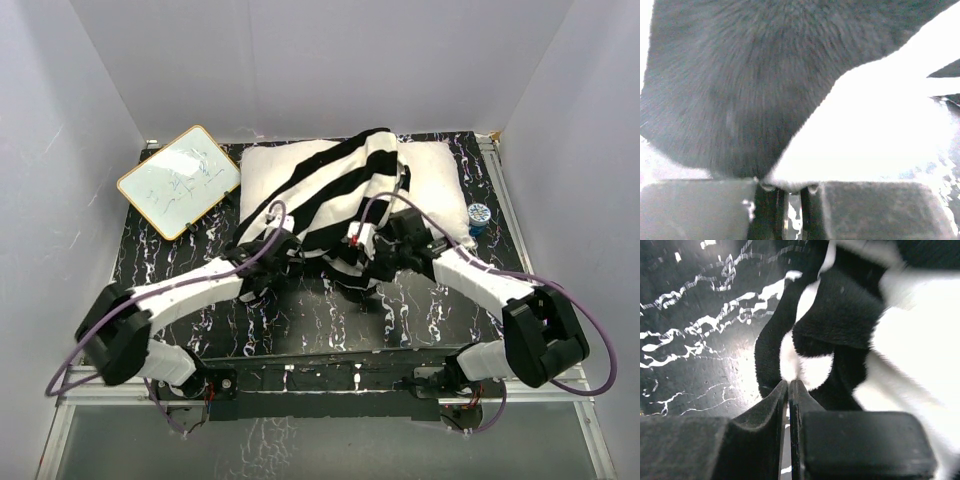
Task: Put the pillow into the pillowcase
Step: Adjust the pillowcase at the center of the board.
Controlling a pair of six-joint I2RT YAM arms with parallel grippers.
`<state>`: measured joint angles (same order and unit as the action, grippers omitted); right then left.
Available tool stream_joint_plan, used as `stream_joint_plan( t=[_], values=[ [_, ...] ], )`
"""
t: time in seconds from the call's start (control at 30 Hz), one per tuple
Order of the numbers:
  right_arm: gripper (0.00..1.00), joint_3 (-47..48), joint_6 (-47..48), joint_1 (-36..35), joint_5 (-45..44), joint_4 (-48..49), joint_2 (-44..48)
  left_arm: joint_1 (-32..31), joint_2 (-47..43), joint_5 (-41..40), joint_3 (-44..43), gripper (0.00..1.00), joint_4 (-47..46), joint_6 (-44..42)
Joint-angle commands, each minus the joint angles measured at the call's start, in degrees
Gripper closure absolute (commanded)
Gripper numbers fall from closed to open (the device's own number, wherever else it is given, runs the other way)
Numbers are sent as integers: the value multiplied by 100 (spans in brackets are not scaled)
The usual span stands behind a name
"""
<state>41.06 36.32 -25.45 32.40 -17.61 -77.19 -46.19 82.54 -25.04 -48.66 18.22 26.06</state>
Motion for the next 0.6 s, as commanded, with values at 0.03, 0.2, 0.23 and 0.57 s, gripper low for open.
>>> stream_joint_plan(
  t=[0.03,0.2,0.23,0.57],
  values=[
    [92,1779,829,219,579,-1876,320,73,-1501,-128,-493,100,722,-697],
    [92,3127,1116,252,618,-2629,324,101,-2041,-219,-1483,100,1312,-1311],
    [92,3371,1053,261,464,-2641,299,114,-2100,-361,-1751,100,1422,-1428],
    [92,6991,158,899,-289,-2493,-519,119,-2353,-1722,-3246,98,950,-2843]
  ],
)
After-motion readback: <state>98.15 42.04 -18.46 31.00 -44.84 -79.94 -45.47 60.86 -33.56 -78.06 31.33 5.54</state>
